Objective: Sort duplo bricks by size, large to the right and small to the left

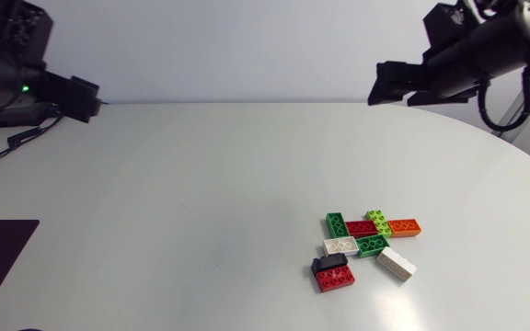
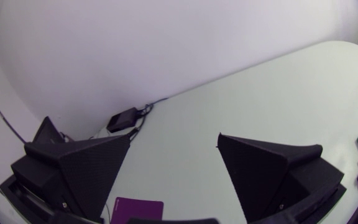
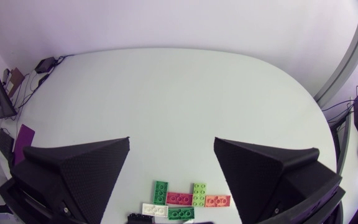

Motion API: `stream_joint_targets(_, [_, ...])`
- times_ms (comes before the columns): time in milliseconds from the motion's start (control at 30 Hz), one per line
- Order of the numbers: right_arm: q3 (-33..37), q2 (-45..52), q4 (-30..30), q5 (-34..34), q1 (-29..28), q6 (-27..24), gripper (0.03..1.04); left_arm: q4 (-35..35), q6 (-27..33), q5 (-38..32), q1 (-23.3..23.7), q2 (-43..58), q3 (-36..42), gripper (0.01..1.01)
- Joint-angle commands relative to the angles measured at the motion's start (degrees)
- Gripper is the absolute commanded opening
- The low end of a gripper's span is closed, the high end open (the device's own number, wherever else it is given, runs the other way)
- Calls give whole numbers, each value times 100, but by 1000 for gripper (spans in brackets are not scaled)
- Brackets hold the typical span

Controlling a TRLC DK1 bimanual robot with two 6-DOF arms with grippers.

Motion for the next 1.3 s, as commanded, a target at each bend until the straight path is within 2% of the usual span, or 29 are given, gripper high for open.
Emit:
stream_joint_targets(0, [-308,-323,-119,85,-29,271,1003,383,284,-319,179,-545,-529,982])
stream_joint_targets(167, [-818,-886,-75,137,-2,535,1002,717,381,-521,742,-1380,-934,982])
stream_joint_targets(300, [-1249,-1220,48,164,94,702,1002,990,504,-521,953,-2145,-1470,982])
stream_joint_targets(467, [-1899,-1782,426,331,261,755,1002,1227,557,-486,1261,-3217,-2190,980])
stream_joint_targets(533, [-2189,-2028,654,445,305,755,1002,1227,513,-460,1551,-3604,-2331,982])
stream_joint_targets(633, [-2638,-2406,1032,621,349,720,1002,1218,398,-38,1586,-3991,-2560,980])
stream_joint_targets(733, [-3103,-2749,1419,823,349,640,1002,1306,284,243,1436,-4131,-2894,980])
stream_joint_targets(900, [-3798,-3092,2060,990,349,350,1002,1842,267,340,733,-4351,-3641,980])
stream_joint_targets(1000, [-4290,-3285,2737,1069,332,192,1002,2203,249,437,434,-4421,-4124,980])
stream_joint_targets(1267, [-4940,-3329,3528,1122,209,-98,1002,2502,161,964,136,-4694,-5144,980])
